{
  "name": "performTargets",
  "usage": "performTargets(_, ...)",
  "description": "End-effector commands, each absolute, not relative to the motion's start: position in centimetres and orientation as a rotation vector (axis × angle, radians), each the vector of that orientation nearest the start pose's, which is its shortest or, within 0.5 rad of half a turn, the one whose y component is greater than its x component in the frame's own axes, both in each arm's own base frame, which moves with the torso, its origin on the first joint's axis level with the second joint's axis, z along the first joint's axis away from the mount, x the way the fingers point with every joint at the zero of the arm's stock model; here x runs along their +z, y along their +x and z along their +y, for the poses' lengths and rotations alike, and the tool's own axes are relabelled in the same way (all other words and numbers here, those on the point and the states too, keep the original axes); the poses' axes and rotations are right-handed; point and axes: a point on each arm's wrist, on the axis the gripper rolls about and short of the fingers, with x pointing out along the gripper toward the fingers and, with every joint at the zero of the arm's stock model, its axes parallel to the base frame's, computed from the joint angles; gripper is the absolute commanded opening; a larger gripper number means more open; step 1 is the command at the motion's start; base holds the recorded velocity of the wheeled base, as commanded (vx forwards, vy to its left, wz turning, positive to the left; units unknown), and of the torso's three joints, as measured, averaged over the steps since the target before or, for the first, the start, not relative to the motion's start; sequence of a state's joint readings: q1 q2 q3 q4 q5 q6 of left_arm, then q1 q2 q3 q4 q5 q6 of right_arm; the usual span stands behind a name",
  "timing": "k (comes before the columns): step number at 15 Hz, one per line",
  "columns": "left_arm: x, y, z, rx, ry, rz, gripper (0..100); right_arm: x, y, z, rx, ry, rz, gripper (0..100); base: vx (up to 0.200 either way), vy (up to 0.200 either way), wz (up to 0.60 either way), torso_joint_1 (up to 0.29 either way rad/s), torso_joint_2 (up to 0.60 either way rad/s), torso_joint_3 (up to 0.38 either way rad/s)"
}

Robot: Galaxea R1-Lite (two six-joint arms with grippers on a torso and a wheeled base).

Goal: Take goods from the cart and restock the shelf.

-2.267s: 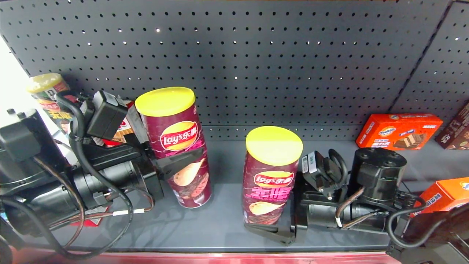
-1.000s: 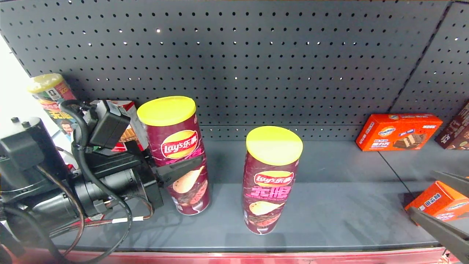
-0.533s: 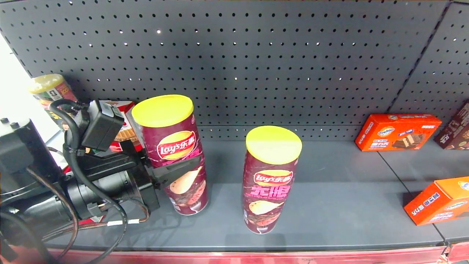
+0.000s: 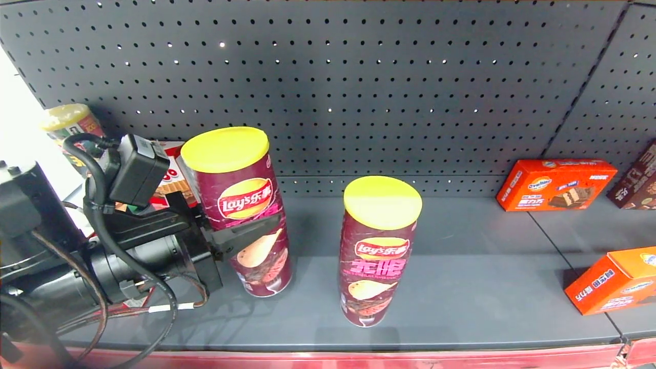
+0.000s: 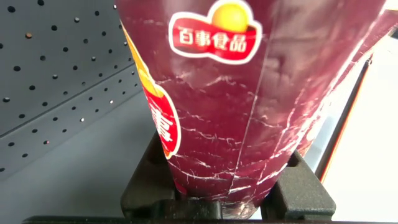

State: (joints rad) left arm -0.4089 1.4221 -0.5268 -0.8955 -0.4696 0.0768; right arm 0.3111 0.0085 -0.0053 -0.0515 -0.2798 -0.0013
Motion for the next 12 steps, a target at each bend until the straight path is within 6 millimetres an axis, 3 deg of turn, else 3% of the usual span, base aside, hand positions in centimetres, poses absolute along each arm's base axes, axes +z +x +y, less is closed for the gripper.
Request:
performTargets(1, 20.87, 20.15, -9.86, -0.878, 0.072, -0.038, 0, 8.12, -2.09, -1.33, 0.029, 0.011, -0.051, 100, 0.0, 0.0, 0.0, 0.0, 0.0, 0.0)
performTargets(4, 20.84, 20.14, -9.85, -0.878, 0.072, -0.038, 0, 8.12, -2.09, -1.3, 0.041, 0.009, -0.052, 100, 0.0, 0.0, 0.0, 0.0, 0.0, 0.0)
performTargets(6, 20.81, 20.15, -9.9, -0.881, 0.072, -0.037, 0, 8.16, -2.14, -0.89, 0.222, -0.061, -0.067, 100, 0.0, 0.0, 0.0, 0.0, 0.0, 0.0)
performTargets(12, 20.89, 20.17, -9.91, -0.881, 0.072, -0.04, 0, 7.69, -2.2, -0.6, 0.354, -0.056, -0.024, 100, 0.0, 0.0, 0.0, 0.0, 0.0, 0.0)
